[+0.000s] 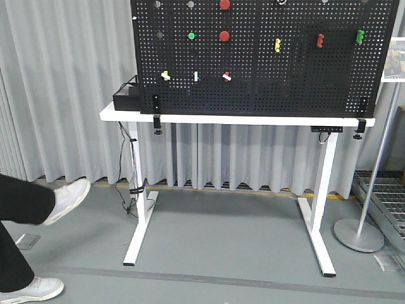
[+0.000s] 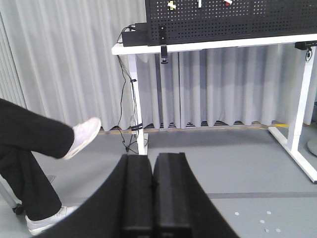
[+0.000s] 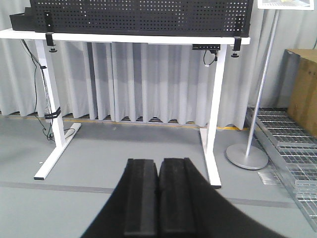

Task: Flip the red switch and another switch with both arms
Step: 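Drive the base forward toward the black pegboard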

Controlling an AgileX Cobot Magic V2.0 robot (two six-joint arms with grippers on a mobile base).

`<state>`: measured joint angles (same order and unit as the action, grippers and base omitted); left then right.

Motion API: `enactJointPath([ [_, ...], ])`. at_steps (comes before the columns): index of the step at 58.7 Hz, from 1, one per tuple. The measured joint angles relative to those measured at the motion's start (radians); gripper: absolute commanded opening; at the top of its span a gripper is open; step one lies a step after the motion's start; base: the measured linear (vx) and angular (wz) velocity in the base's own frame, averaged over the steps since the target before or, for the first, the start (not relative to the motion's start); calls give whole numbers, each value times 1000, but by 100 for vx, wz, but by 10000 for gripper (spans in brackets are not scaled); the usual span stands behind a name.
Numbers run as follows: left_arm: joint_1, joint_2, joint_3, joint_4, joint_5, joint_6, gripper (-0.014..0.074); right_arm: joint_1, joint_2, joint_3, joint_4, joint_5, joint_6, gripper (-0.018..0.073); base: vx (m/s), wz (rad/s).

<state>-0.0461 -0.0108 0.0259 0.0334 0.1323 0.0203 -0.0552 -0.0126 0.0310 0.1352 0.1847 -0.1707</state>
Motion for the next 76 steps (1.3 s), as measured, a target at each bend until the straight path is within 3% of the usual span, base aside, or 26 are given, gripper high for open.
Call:
enactJointPath([
  [76, 0, 0, 0, 0, 0, 0, 3, 0, 0, 0, 0, 0, 0, -6, 6, 0],
])
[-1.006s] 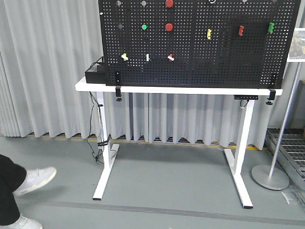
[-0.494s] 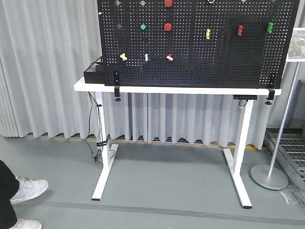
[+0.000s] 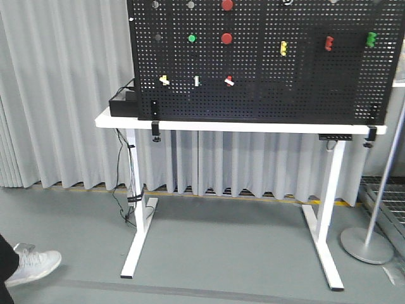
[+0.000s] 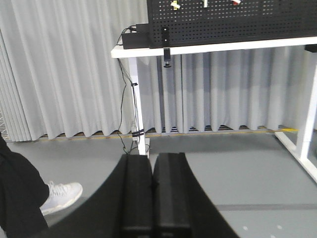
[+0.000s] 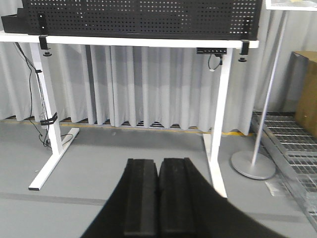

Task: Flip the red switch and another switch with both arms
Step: 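Drive the base forward toward the black pegboard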

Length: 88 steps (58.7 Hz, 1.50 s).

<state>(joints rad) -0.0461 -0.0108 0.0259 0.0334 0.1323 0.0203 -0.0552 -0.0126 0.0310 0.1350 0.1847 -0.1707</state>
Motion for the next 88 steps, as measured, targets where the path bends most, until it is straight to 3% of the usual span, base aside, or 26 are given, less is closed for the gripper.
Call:
enactJointPath([
  [88, 0, 0, 0, 0, 0, 0, 3, 0, 0, 0, 0, 0, 0, -6, 39, -1],
])
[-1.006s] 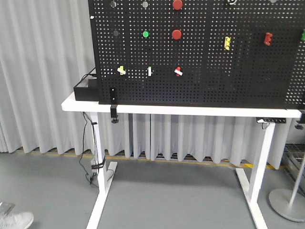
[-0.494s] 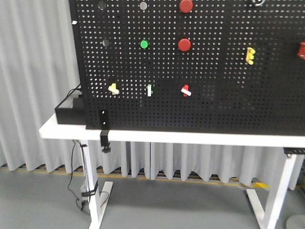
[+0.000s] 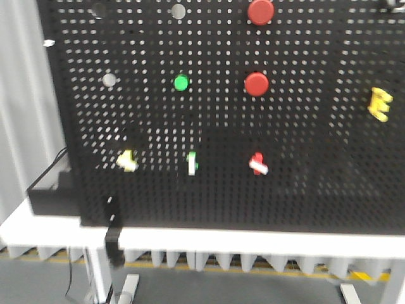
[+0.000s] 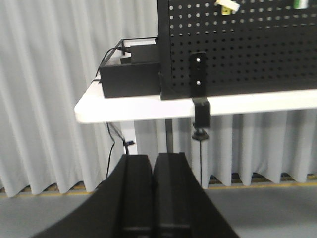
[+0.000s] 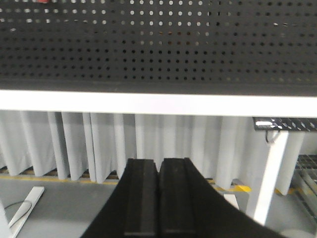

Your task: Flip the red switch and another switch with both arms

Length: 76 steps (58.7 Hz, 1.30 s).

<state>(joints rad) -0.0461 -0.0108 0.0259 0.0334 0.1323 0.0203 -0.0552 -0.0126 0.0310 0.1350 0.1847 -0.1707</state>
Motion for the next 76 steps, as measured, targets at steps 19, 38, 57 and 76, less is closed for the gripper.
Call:
enactJointPath([
  [19, 0, 0, 0, 0, 0, 0, 3, 0, 0, 0, 0, 0, 0, -6, 42, 1],
  [38, 0, 0, 0, 0, 0, 0, 3, 0, 0, 0, 0, -2, 0, -6, 30, -5],
  [57, 0, 0, 0, 0, 0, 0, 3, 0, 0, 0, 0, -1, 0, -6, 6, -4],
  [76, 0, 0, 0, 0, 0, 0, 3, 0, 0, 0, 0, -1, 0, -6, 0, 1],
])
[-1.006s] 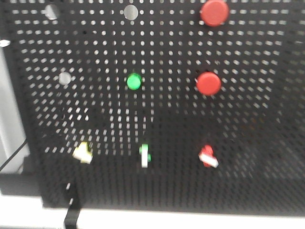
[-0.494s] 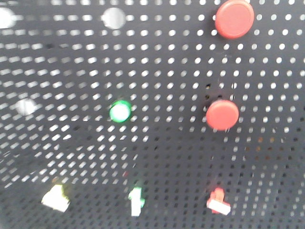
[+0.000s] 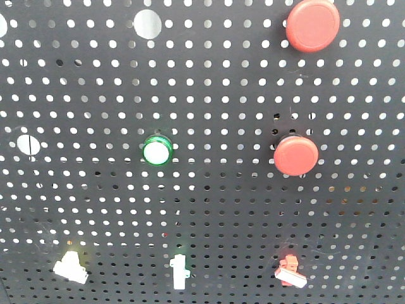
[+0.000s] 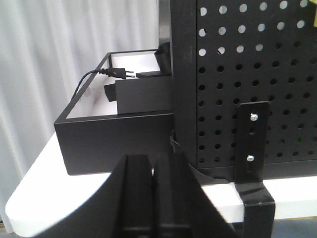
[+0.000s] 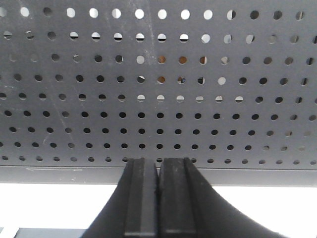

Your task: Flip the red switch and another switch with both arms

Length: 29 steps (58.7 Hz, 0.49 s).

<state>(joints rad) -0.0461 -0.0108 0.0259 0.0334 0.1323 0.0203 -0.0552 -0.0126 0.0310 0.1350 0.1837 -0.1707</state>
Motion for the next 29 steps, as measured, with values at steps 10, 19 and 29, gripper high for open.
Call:
enactJointPath([
  [10, 0, 0, 0, 0, 0, 0, 3, 0, 0, 0, 0, -1, 0, -6, 0, 0],
  [19, 0, 0, 0, 0, -3, 0, 3, 0, 0, 0, 0, -2, 0, -6, 0, 0],
  [29, 0, 0, 0, 0, -36, 0, 3, 0, 0, 0, 16, -54, 2, -6, 0, 0],
])
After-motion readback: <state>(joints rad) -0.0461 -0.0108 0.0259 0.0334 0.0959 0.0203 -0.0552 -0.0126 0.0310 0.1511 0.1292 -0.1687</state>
